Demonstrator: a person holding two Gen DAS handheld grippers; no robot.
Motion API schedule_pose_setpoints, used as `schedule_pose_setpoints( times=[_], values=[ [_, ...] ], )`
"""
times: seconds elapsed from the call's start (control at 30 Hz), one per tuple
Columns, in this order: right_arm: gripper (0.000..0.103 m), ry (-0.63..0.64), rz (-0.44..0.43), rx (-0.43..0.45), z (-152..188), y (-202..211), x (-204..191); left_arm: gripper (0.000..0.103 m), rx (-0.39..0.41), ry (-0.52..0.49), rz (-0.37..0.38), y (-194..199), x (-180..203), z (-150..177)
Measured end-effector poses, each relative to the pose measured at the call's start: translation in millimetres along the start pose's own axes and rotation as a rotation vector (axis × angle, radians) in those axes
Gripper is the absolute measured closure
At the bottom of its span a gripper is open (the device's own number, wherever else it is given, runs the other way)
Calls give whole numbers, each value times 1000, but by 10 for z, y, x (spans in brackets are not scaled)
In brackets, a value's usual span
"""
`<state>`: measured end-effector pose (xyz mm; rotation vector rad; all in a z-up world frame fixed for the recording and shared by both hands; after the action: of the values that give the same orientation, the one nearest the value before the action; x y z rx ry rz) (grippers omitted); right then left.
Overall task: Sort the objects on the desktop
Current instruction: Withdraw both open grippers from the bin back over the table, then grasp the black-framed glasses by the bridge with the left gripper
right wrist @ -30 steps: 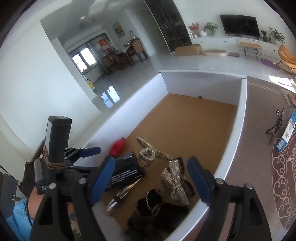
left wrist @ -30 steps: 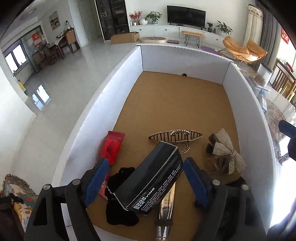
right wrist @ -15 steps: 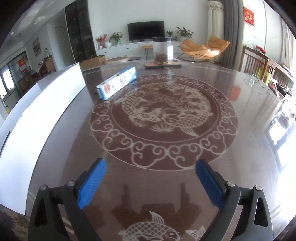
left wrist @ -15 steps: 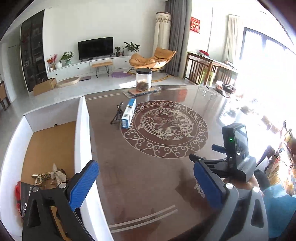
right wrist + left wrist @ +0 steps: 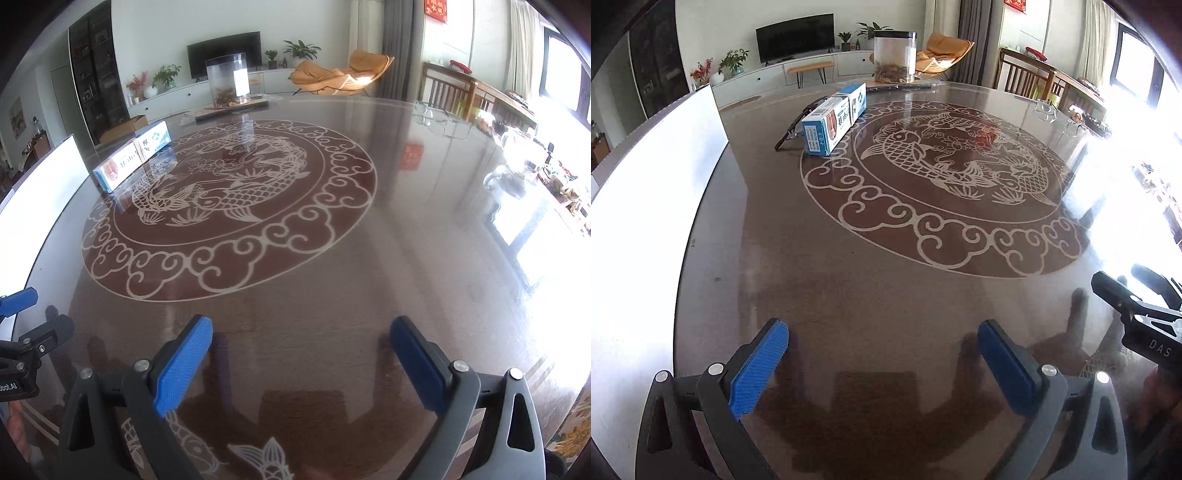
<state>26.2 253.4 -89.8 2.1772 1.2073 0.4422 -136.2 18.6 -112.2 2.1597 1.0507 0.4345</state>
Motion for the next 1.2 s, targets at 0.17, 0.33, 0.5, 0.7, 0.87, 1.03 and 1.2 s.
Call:
schedule_pose_setpoints(
  times=[0.17,0.33,0.5,0.7,0.87,1.03,1.2],
  values=[
    [6,32,2,24,3,36,-68,0,11,-10,9,-114,-14,-96],
    [6,5,-11,23,7,37,-57,0,12,-6,3,-311,-73,-287],
    [6,-46,-30,8,18,17,-8,0,13,65,-69,-731,-273,-683],
    [6,-44,-58,14,24,34,-42,0,35,48,-159,-1222,-483,-1209],
    [6,-44,-65,15,20,35,-55,0,58,-101,75,-1309,67,-1319],
    [6,-51,-74,18,23,39,-54,0,128,-412,177,-1042,690,-1173],
    [6,-50,-72,18,27,43,-58,0,156,-108,78,-837,111,-1153]
  ],
)
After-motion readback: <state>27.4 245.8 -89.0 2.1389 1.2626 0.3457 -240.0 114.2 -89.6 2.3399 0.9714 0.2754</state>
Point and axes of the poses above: each gripper's, at about its wrist camera, not at the fingertips, and y roughly against the way its jaws point, x to its right, z to its underside, the point moved 7 cm from there along -y, roughly the way its jaws point, and after that the axes turned 11 degrees about x, right-handed, at the moved point
